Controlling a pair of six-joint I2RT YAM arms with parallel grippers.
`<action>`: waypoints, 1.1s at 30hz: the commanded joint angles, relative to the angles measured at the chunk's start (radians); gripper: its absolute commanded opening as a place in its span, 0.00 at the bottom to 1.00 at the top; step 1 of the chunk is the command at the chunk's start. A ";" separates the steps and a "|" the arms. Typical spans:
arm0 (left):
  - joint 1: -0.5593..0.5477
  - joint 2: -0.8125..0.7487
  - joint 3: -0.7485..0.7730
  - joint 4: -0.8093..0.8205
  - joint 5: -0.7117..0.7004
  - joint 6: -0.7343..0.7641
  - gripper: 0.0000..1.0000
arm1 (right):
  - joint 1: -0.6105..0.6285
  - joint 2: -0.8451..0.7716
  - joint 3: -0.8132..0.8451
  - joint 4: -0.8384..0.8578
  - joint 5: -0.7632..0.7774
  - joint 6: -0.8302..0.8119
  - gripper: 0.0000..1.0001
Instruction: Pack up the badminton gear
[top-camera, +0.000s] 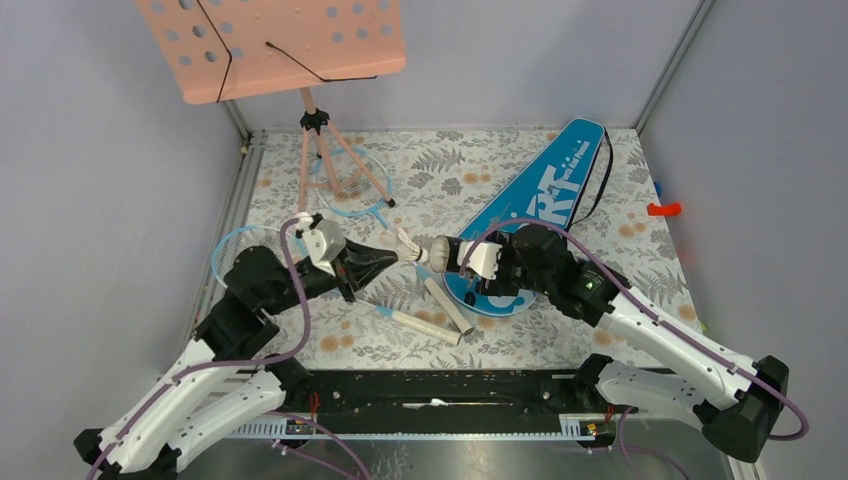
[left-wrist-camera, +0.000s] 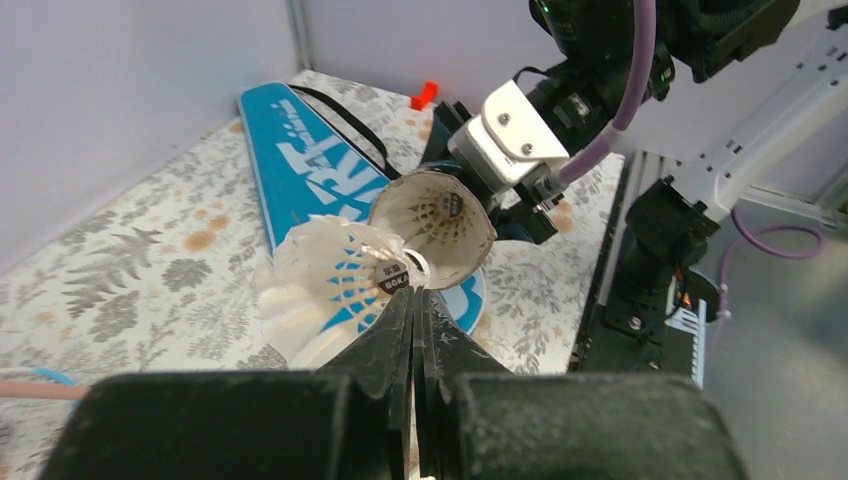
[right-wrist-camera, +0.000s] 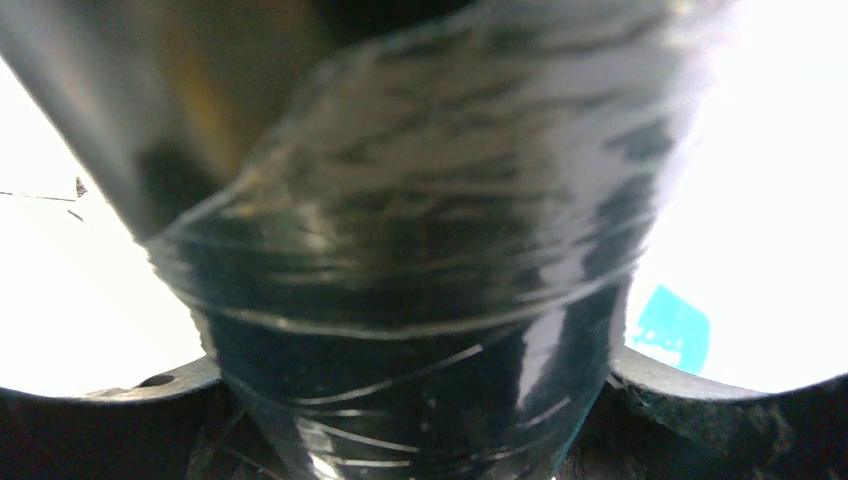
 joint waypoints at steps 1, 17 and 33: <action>-0.002 -0.052 0.047 0.021 -0.100 0.017 0.00 | -0.002 0.000 0.064 0.036 0.002 -0.004 0.23; -0.029 0.108 0.050 0.178 0.115 -0.043 0.00 | -0.002 0.026 0.088 0.071 -0.114 0.031 0.23; -0.113 0.338 0.121 0.170 0.130 -0.008 0.00 | -0.002 -0.018 0.056 0.126 -0.272 0.034 0.22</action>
